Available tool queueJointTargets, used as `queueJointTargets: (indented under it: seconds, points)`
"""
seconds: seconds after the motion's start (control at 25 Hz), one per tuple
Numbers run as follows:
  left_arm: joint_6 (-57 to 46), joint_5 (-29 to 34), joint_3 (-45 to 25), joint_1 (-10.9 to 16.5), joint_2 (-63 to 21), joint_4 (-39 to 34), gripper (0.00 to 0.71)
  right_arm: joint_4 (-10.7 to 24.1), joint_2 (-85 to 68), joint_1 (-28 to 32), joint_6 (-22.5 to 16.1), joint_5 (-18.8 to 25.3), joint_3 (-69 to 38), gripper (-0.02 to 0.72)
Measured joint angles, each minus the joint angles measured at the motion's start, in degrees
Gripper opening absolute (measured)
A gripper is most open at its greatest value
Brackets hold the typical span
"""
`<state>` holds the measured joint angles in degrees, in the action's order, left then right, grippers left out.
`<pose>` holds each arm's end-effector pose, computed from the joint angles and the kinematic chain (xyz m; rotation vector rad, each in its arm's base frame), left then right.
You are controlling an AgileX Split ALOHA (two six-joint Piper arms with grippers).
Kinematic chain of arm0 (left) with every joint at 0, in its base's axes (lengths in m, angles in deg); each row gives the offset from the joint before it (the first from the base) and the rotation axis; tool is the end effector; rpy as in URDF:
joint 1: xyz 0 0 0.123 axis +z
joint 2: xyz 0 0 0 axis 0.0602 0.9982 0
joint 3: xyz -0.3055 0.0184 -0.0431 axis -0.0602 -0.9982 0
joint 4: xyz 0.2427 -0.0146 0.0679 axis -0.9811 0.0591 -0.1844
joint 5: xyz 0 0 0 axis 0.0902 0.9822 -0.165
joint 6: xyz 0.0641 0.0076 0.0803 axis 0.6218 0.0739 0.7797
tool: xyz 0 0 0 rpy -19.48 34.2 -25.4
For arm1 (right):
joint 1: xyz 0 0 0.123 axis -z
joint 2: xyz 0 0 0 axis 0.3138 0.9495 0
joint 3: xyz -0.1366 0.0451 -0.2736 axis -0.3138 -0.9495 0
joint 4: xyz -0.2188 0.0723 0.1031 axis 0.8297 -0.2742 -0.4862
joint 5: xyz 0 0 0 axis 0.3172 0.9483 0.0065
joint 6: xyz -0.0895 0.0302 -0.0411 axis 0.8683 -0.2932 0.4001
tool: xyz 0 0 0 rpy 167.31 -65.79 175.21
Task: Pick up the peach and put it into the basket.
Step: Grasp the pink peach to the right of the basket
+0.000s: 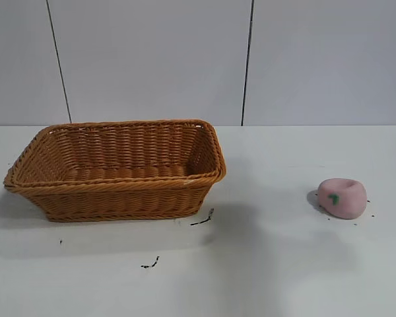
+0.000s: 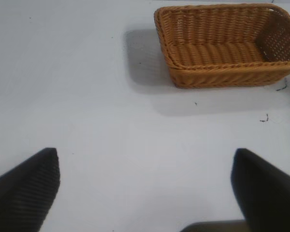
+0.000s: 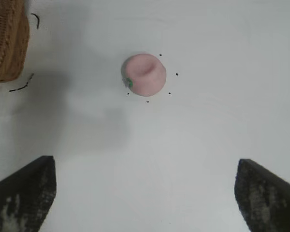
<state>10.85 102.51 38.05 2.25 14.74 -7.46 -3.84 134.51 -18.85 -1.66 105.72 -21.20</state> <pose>-0.0189 -0.0031 0.2708 0.0233 2.0437 -0.0591 0.2129 0.0069 0.3311 -0.0646 2.5779 0.0552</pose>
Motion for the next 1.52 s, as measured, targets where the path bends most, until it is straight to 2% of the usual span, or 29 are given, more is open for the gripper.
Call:
queueJointTargets:
  seconds: [0.32, 0.52, 0.68, 0.84, 1.16, 1.52]
  points:
    - [0.0, 0.0, 0.0, 0.0, 0.0, 0.0, 0.693, 0.0, 28.63, 0.0, 0.19, 0.3, 16.42, 0.695]
    - [0.0, 0.0, 0.0, 0.0, 0.0, 0.0, 0.693, 0.1, 39.61, -1.62, 0.37, 0.8, 23.27, 0.695]
    - [0.0, 0.0, 0.0, 0.0, 0.0, 0.0, 0.693, -0.14, 44.36, -3.35, 0.39, -0.51, 23.64, 0.695]
    - [0.0, 0.0, 0.0, 0.0, 0.0, 0.0, 0.693, 0.43, 48.23, -3.35, -0.07, -3.58, 23.81, 0.695]
    - [0.0, 0.0, 0.0, 0.0, 0.0, 0.0, 0.693, 1.43, 54.27, -3.35, -0.2, -6.92, 23.93, 0.695]
    - [0.0, 0.0, 0.0, 0.0, 0.0, 0.0, 0.693, 1.43, 56.84, -3.35, -0.2, -8.55, 23.93, 0.695]
